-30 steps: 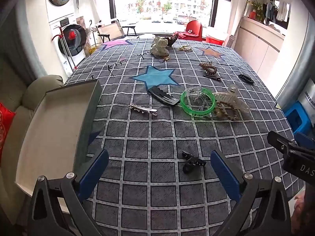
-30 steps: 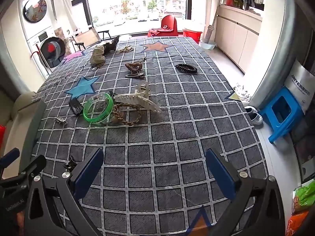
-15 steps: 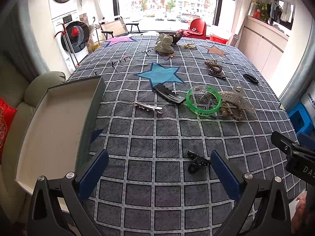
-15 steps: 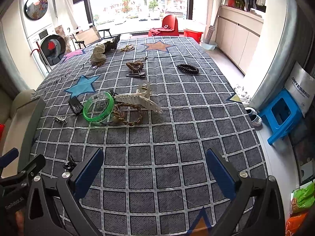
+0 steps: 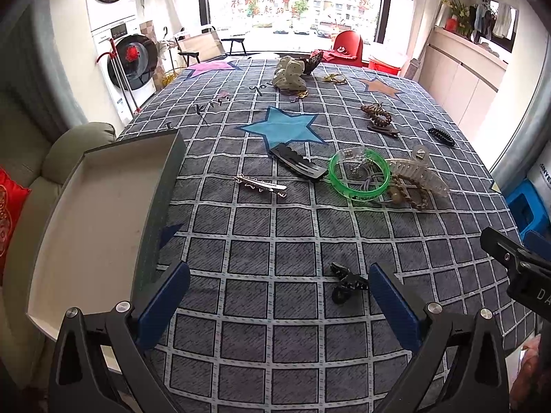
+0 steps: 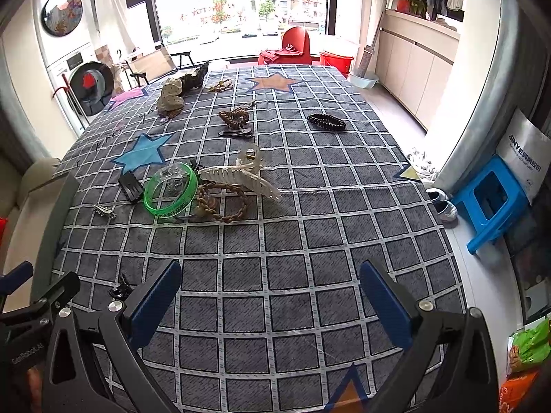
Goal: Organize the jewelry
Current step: 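Move both tools toward the silver hair clip on the bed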
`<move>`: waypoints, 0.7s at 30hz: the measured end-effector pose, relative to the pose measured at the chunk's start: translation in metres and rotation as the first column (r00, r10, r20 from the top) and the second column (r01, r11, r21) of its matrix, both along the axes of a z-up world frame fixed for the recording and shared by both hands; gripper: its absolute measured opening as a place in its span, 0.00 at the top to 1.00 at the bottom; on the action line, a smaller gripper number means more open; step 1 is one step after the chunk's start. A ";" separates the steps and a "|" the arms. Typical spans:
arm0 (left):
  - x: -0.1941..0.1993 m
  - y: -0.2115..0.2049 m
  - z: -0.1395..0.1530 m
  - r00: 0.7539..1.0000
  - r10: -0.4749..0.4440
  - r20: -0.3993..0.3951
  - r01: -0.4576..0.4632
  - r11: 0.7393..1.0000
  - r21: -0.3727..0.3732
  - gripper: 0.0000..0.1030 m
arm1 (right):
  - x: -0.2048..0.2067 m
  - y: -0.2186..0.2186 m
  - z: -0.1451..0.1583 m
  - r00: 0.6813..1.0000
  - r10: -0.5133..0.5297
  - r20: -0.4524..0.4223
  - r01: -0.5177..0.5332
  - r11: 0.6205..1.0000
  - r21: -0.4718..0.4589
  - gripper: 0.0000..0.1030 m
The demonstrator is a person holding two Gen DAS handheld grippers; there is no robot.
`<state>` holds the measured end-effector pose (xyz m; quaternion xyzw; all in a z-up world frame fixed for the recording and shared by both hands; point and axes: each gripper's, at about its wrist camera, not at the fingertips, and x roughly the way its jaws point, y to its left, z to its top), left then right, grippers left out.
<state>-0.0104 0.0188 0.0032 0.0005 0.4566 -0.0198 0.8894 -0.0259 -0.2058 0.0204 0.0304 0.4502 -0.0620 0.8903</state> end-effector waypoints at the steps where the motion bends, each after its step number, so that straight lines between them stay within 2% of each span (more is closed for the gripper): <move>1: 0.000 0.000 0.000 1.000 0.000 0.001 0.000 1.000 0.001 0.00 | 0.000 0.000 0.000 1.000 0.000 0.000 0.000 1.000 -0.001 0.00; 21: 0.005 0.001 -0.002 1.000 0.010 -0.004 -0.010 1.000 0.009 0.00 | 0.002 -0.003 0.002 1.000 0.000 0.003 0.000 1.000 -0.009 0.00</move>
